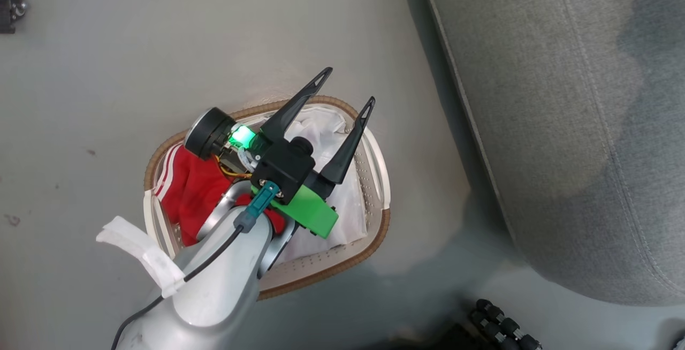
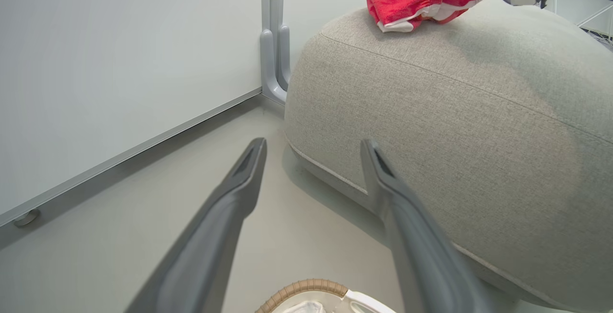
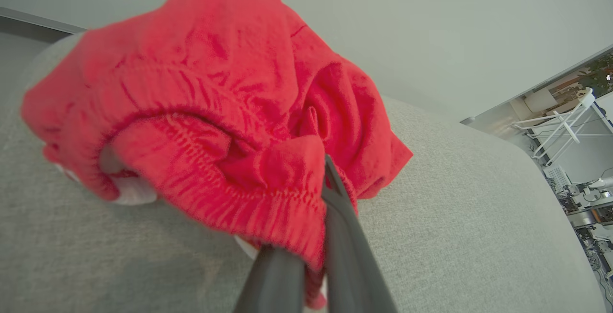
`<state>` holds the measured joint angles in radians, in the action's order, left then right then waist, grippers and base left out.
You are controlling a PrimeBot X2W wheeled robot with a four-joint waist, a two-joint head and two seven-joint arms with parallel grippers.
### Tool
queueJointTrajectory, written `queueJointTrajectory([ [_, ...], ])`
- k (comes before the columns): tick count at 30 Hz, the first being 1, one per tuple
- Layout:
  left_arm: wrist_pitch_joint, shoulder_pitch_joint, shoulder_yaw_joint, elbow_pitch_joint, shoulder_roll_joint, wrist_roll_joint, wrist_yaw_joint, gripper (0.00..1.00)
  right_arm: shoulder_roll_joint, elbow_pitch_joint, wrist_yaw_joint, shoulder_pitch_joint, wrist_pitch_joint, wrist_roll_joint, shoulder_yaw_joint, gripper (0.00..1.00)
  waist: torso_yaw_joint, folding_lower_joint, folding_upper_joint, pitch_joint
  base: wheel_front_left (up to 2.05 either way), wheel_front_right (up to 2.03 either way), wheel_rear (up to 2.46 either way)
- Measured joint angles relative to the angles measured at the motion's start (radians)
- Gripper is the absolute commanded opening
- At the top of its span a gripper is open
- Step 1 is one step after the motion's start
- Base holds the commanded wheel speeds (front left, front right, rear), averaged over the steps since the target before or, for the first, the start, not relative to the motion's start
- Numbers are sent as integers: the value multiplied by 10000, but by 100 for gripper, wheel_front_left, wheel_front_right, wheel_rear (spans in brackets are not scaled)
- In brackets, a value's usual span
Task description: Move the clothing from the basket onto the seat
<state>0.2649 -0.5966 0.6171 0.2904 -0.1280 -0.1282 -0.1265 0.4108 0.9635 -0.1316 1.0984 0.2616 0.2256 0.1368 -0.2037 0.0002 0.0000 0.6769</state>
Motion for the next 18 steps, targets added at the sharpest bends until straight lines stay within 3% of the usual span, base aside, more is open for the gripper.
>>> queueJointTrajectory([
  [1,-2,36,-29,21,-13,0,2,100,-63,-75,2,-93,2,-2,94,20,-43,0,0,-27,0,0,0],
  [2,0,66,-46,44,-17,-2,2,100,-117,-161,2,-218,0,0,140,49,-71,0,0,-59,0,0,0],
  [3,-2,102,-61,67,-17,-2,2,100,-176,-261,2,-386,2,6,180,87,-100,0,1,-106,0,0,0],
  [4,-2,129,-75,94,-15,-4,2,100,-249,-387,2,-575,2,-10,255,100,-124,0,0,-160,0,0,0],
  [18,-2,344,-336,278,307,-378,-2,100,-598,-2082,2,-3685,2,-897,420,100,-118,-1,0,-1343,0,0,0],
])
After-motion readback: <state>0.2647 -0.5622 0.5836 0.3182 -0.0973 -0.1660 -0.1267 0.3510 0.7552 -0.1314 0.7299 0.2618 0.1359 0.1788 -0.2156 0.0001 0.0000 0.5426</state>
